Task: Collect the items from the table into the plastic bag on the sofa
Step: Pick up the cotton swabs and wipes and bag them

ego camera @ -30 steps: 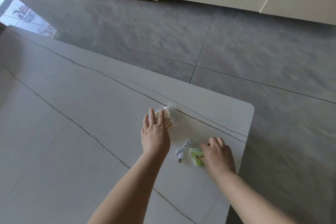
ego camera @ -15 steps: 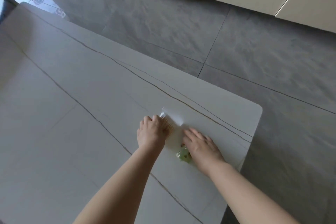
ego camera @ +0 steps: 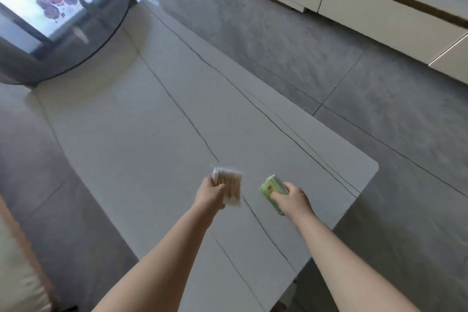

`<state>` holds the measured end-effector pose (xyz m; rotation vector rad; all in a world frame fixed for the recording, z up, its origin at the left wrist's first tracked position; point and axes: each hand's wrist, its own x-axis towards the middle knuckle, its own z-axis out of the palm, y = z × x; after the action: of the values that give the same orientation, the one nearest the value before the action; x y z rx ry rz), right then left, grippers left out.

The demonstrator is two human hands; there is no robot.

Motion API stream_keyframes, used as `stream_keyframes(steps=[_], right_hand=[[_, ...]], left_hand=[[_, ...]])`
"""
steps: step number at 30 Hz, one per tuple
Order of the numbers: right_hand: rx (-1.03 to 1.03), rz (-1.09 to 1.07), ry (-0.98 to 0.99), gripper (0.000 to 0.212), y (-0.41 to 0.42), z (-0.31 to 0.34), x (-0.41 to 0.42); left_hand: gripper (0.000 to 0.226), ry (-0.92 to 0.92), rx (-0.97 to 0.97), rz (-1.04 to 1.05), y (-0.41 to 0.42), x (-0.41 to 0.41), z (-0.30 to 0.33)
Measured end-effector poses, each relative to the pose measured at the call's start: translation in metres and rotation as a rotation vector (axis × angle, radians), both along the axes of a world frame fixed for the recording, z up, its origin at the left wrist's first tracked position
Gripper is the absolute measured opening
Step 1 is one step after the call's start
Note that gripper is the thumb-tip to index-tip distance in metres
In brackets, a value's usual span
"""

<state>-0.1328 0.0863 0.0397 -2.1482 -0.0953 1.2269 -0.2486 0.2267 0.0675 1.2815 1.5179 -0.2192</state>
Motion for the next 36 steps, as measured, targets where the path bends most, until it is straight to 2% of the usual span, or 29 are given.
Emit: stream_keyframes(steps=[3,7,13,18,22,26,36], right_hand=[[0.101,-0.088,0.122,0.008,0.019,0.063,-0.025],[0.189,-0.011,0.085,0.006,0.042,0.133,-0.070],[0.279,0.087,0.084,0.011,0.085,0.211,-0.149],[0.332,0.155,0.069,0.023,0.128,0.261,-0.235],[0.377,0.211,0.056,0.025,0.166,0.292,-0.312],[0.420,0.247,0.105,0.018,0.203,0.315,-0.386],[0.358,0.461,0.227,0.012,0.282,0.335,-0.517]], left_hand=[[0.030,-0.100,-0.001,0.129,0.006,-0.035,0.062],[0.030,-0.169,0.044,0.270,0.010,-0.092,0.131],[0.031,-0.267,0.075,0.475,0.024,-0.193,0.194],[0.029,-0.297,0.155,0.624,0.047,-0.302,0.229],[0.011,-0.289,0.203,0.649,0.075,-0.389,0.250],[0.018,-0.330,0.197,0.722,0.105,-0.463,0.265],[0.012,-0.465,0.213,0.974,0.146,-0.589,0.300]])
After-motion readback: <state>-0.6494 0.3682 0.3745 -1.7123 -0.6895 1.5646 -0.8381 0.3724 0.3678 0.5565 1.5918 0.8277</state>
